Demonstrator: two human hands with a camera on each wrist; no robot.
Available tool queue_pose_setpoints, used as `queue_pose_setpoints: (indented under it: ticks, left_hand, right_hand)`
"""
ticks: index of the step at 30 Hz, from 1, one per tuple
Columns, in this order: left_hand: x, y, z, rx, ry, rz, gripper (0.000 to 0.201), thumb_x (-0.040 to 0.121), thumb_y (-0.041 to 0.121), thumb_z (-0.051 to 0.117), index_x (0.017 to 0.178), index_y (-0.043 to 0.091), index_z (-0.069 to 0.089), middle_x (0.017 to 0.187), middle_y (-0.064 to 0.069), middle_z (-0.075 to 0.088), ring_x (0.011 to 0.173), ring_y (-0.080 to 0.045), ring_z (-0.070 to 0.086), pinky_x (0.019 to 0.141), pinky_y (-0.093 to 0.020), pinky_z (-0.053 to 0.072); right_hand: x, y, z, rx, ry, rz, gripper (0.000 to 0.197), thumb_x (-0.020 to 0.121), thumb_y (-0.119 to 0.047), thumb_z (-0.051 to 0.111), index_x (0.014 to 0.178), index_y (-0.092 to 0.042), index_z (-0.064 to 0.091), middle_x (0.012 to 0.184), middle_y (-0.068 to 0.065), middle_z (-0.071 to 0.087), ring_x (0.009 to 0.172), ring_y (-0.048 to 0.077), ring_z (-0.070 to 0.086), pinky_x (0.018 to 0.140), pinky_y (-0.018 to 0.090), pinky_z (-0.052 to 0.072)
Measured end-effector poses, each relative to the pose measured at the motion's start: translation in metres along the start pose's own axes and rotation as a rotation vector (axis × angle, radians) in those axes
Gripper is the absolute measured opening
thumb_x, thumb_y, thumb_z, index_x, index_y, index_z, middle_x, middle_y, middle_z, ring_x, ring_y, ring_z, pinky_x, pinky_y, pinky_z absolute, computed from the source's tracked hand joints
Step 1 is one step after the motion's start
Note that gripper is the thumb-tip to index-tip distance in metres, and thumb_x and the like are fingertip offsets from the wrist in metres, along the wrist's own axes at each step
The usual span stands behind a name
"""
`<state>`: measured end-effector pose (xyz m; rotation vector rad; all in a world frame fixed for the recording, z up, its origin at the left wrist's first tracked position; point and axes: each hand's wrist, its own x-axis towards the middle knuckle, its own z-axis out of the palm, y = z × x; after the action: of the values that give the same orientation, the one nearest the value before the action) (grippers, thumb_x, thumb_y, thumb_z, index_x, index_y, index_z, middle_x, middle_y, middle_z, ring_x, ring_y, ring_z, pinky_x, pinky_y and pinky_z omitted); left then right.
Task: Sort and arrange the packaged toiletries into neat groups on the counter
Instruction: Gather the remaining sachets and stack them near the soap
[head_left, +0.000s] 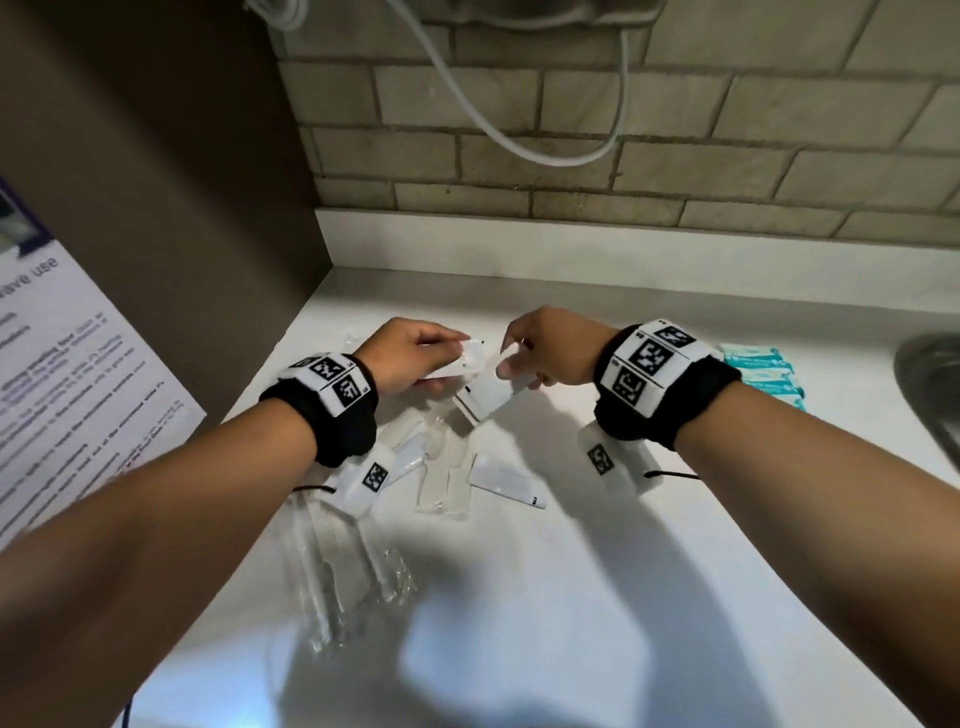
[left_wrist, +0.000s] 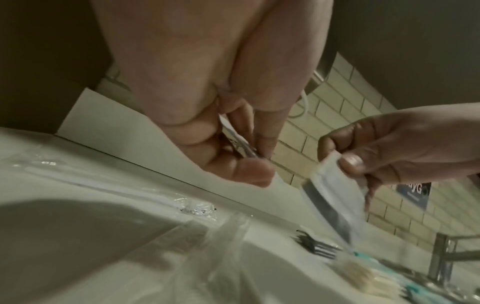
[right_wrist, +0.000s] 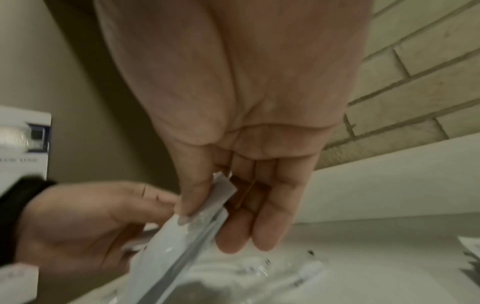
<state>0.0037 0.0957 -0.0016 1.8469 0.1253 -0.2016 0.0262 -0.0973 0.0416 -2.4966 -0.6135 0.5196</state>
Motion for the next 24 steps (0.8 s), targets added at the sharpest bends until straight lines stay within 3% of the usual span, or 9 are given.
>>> queue_pose_setpoints:
  ticks: [4,8,11,13,15,17,21,24]
  left_hand:
    - [-0.015,0.007,-0.004,-0.089,0.008,-0.077,0.022,0.095,0.007,0.051,0.093,0.014,0.071,0.090,-0.002,0.070,0.078,-0.009,0.064,0.059,-0.020,0.056]
    - [-0.031,0.013,-0.009,-0.352,-0.008,-0.090,0.027,0.095,0.011,0.041,0.089,0.004,0.066,0.084,-0.011,0.067,0.074,-0.023,0.062,0.059,-0.031,0.049]
    - [-0.037,0.013,-0.012,-0.393,-0.053,-0.078,0.028,0.094,0.013,0.037,0.095,0.002,0.062,0.086,-0.013,0.064,0.071,-0.023,0.058,0.058,-0.031,0.046]
    - [-0.040,0.012,-0.015,-0.287,-0.080,-0.039,0.023,0.090,-0.001,0.041,0.096,0.004,0.062,0.084,-0.011,0.063,0.070,-0.019,0.058,0.055,-0.025,0.050]
    - [-0.039,0.006,-0.018,-0.163,-0.056,-0.016,0.030,0.085,-0.013,0.047,0.100,0.008,0.061,0.089,-0.011,0.066,0.073,-0.018,0.062,0.057,-0.019,0.054]
    - [-0.037,-0.001,-0.022,-0.124,-0.010,-0.024,0.032,0.083,-0.016,0.052,0.103,0.008,0.059,0.094,-0.012,0.068,0.076,-0.019,0.066,0.059,-0.018,0.055]
    - [-0.030,-0.011,-0.026,-0.077,0.070,-0.040,0.027,0.082,-0.013,0.055,0.098,0.008,0.062,0.091,-0.016,0.069,0.070,-0.021,0.066,0.070,-0.027,0.057]
    - [-0.022,-0.016,-0.026,-0.048,0.126,-0.039,0.027,0.080,-0.010,0.058,0.090,0.013,0.067,0.085,-0.013,0.067,0.065,-0.019,0.065,0.075,-0.035,0.057]
  right_hand:
    - [-0.005,-0.011,-0.006,0.113,0.092,-0.027,0.011,0.092,-0.020,0.063,0.090,-0.011,0.057,0.075,0.007,0.062,0.053,0.013,0.059,0.054,0.024,0.048]
    - [-0.004,-0.018,-0.002,0.295,0.082,-0.034,0.018,0.093,-0.016,0.060,0.078,-0.015,0.051,0.079,0.018,0.064,0.067,0.025,0.058,0.066,0.037,0.052]
    - [0.001,-0.023,0.005,0.324,0.123,-0.004,0.008,0.093,-0.011,0.058,0.088,-0.008,0.054,0.076,0.020,0.063,0.070,0.028,0.056,0.073,0.043,0.051]
    - [0.004,-0.026,0.009,0.368,0.151,0.020,0.006,0.094,-0.009,0.056,0.091,-0.004,0.054,0.072,0.019,0.062,0.068,0.028,0.056,0.070,0.040,0.051]
    - [0.007,-0.028,0.012,0.412,0.153,0.053,0.009,0.094,-0.009,0.055,0.086,-0.006,0.053,0.069,0.016,0.061,0.061,0.027,0.057,0.065,0.035,0.052]
    - [0.010,-0.030,0.014,0.395,0.160,0.063,0.008,0.094,-0.011,0.056,0.088,-0.007,0.055,0.069,0.012,0.061,0.059,0.022,0.057,0.061,0.030,0.050]
    - [0.020,-0.037,0.016,0.200,0.322,-0.015,0.012,0.088,-0.018,0.066,0.096,-0.011,0.070,0.082,0.005,0.058,0.076,0.018,0.052,0.068,0.023,0.038]
    - [0.019,-0.042,0.017,0.272,0.376,-0.182,0.008,0.082,-0.011,0.073,0.090,-0.008,0.074,0.077,-0.003,0.056,0.067,0.009,0.050,0.061,0.015,0.040]
